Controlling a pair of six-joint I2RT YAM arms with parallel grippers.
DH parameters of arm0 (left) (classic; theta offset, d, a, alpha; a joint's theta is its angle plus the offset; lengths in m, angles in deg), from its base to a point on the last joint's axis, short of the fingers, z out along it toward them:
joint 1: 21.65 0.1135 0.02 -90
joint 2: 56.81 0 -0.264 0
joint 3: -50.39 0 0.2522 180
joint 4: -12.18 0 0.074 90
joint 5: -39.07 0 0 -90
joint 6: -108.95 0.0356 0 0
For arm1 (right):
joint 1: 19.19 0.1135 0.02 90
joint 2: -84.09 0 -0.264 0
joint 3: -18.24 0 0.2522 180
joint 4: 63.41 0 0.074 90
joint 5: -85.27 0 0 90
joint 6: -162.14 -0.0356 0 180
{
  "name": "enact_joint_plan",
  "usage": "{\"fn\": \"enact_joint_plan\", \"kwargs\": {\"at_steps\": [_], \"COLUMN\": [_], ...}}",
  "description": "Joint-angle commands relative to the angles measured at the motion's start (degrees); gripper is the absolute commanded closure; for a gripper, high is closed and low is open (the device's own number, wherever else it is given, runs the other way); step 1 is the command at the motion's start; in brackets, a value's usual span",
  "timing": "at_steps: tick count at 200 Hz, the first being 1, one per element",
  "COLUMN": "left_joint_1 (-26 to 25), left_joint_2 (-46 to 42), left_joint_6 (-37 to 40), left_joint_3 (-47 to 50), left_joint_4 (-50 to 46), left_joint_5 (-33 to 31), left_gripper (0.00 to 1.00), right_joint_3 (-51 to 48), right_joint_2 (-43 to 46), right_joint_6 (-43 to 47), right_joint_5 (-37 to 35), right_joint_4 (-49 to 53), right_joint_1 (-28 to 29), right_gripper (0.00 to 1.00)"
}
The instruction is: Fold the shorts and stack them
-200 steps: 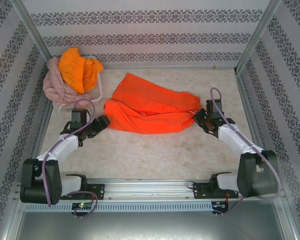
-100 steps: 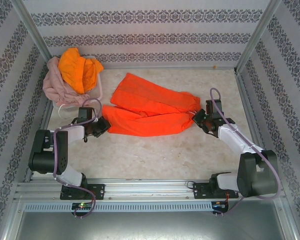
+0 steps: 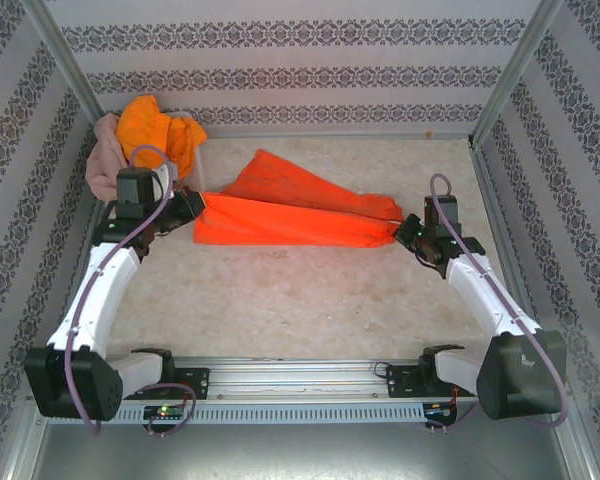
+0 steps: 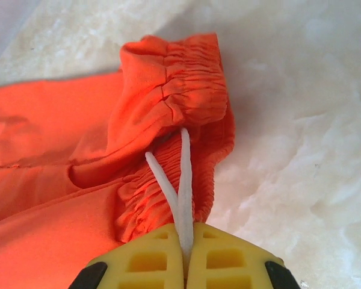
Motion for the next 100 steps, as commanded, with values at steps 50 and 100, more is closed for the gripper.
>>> {"fn": "enact_joint_plan", "kwargs": {"at_steps": [50, 100], "left_joint_1": [0.02, -0.5], "left_joint_2": [9.12, 22.82], "left_joint_6": [7.93, 6.4], "left_joint_3": [0.49, 1.16], "left_joint_4": [-15.86, -4.17], "left_joint_5": [-1.89, 2.49], "left_gripper": [1.0, 0.76], "right_joint_3": [1.63, 1.08], "right_joint_2": [-0.39, -4.13], "right_joint_6": [4.84, 3.69], "right_joint_5": [-1.82, -0.95], "right_joint_4": [3.75, 2.19], "right_joint_1": [-0.59, -0.45], "right_gripper": [1.0, 1.0]}}
